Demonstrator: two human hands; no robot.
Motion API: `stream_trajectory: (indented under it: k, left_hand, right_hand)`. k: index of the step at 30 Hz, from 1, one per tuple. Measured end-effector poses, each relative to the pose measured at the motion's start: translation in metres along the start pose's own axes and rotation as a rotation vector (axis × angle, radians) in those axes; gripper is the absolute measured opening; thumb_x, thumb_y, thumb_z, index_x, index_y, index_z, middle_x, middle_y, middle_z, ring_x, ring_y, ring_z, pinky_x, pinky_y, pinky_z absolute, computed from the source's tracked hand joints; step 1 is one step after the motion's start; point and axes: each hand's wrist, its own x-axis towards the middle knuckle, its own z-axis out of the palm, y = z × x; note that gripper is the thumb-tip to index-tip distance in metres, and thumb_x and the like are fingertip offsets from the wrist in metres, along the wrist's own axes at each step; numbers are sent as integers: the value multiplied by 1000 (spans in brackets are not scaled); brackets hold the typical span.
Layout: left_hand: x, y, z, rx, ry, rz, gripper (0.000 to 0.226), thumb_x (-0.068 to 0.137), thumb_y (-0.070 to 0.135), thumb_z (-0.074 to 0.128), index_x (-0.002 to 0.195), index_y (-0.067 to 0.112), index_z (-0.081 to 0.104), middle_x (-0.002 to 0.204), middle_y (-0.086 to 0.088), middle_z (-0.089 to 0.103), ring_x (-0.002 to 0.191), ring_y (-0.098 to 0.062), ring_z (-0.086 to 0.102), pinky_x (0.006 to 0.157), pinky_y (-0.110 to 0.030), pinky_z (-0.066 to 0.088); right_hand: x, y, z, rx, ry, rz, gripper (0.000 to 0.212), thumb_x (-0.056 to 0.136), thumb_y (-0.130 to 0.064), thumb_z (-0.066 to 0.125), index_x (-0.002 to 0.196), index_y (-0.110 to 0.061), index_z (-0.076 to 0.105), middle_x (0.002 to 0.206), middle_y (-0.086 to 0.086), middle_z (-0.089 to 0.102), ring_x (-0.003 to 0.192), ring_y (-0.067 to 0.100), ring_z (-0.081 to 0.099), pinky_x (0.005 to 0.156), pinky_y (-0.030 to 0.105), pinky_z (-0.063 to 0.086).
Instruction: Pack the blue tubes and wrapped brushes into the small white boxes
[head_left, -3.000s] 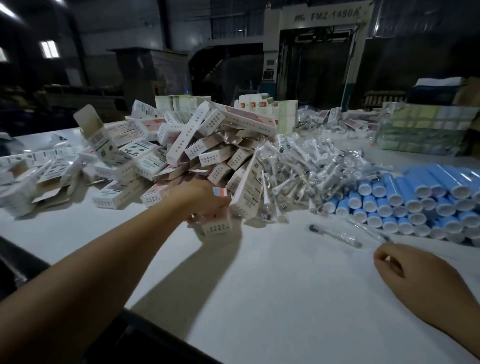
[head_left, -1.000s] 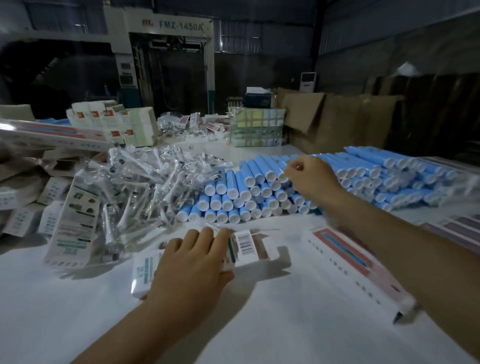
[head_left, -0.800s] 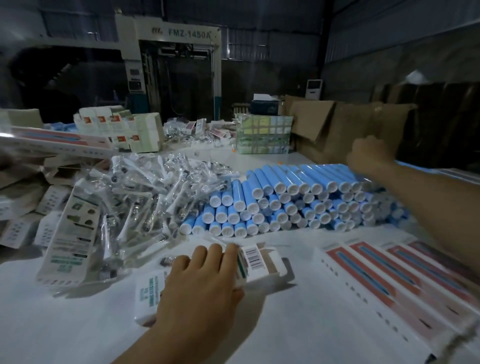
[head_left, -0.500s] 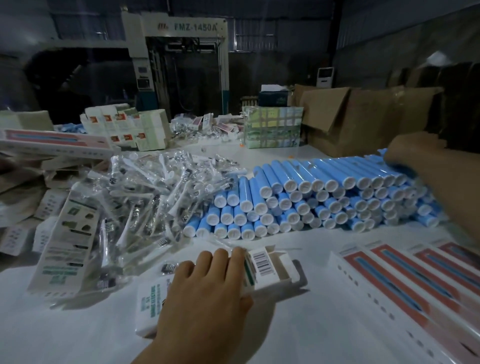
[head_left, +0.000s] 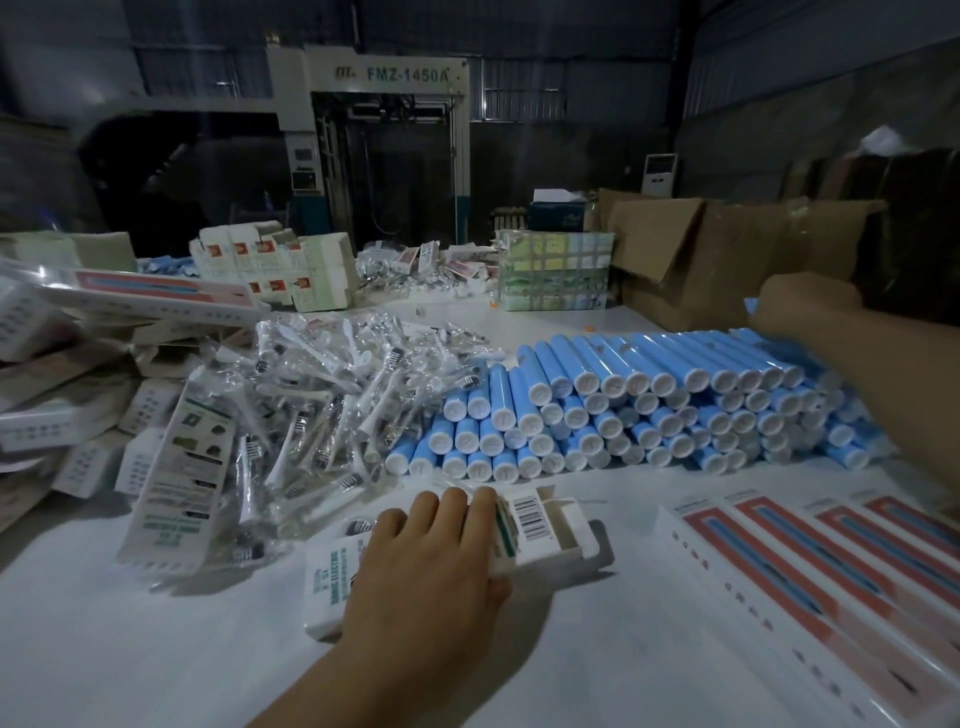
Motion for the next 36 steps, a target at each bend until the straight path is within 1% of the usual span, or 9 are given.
stream_trajectory:
  k: [4, 7, 10, 14, 19, 23, 29, 33, 36]
  left_hand:
    - [-1, -11, 2, -35, 179, 30, 69, 62, 48, 78, 119, 12, 61, 95, 1, 63, 81, -21, 60, 66, -36, 49]
    - [1, -10, -5, -64, 199, 1, 66, 72, 49, 71, 126, 15, 52, 107, 1, 59, 92, -21, 57, 76, -36, 46]
    - [1, -15, -2, -109, 203, -55, 66, 87, 57, 49, 139, 22, 27, 130, 3, 43, 115, -20, 42, 93, -35, 33]
    - [-9, -18, -6, -129, 211, -94, 68, 83, 60, 46, 137, 20, 34, 124, -1, 48, 112, -24, 45, 88, -38, 36]
    - [-19, -17, -7, -88, 203, -112, 67, 84, 57, 48, 138, 20, 29, 126, -1, 44, 113, -24, 41, 89, -37, 34]
    - [-21, -7, -11, -110, 206, -104, 66, 86, 53, 49, 138, 20, 27, 127, 0, 43, 114, -23, 40, 90, -37, 32]
    - [-28, 2, -13, -86, 108, 12, 68, 89, 50, 49, 143, 20, 22, 133, -3, 42, 118, -25, 39, 94, -39, 32]
    - [-28, 12, -14, -66, 57, 98, 66, 90, 51, 39, 143, 15, 26, 134, -9, 43, 117, -30, 41, 91, -43, 34]
    - [-29, 14, -15, -11, 36, 129, 61, 93, 47, 41, 140, 9, 32, 129, -14, 46, 114, -33, 42, 87, -43, 34]
  right_hand:
    - [-30, -27, -43, 544, 184, -153, 30, 89, -23, 62, 102, 3, 56, 95, 19, 59, 68, 25, 51, 59, 28, 38]
    - [-89, -48, -60, 1181, 170, -293, 61, 85, -12, 63, 138, -14, 33, 94, 11, 54, 48, 10, 56, 37, 22, 40]
    - [-157, -58, -41, 1554, 120, -406, 91, 84, -13, 65, 150, -37, 6, 100, 9, 52, 39, 12, 57, 39, 25, 47]
    - [-221, -68, 8, 1754, 20, -153, 94, 87, -10, 66, 150, -41, 2, 108, 17, 56, 43, 15, 60, 46, 29, 52]
    - [-255, -82, 33, 1828, -18, -69, 79, 86, -7, 67, 144, -35, 20, 88, 14, 62, 43, 16, 58, 44, 27, 51]
    - [-272, -89, 45, 1669, -99, -123, 17, 93, -26, 59, 107, -18, 66, 64, -8, 63, 46, 6, 48, 44, 24, 39]
    - [-265, -81, 37, 1673, -40, -29, 36, 99, -31, 48, 73, -18, 69, 47, -7, 53, 36, 4, 33, 41, 23, 26]
    - [-266, -104, 8, 1379, 59, -505, 29, 94, -17, 54, 69, -17, 68, 50, -14, 59, 46, -2, 48, 47, 13, 37]
    - [-271, -148, -13, 948, -71, -940, 17, 90, -14, 62, 82, -3, 72, 72, 1, 68, 58, -4, 53, 55, 8, 38]
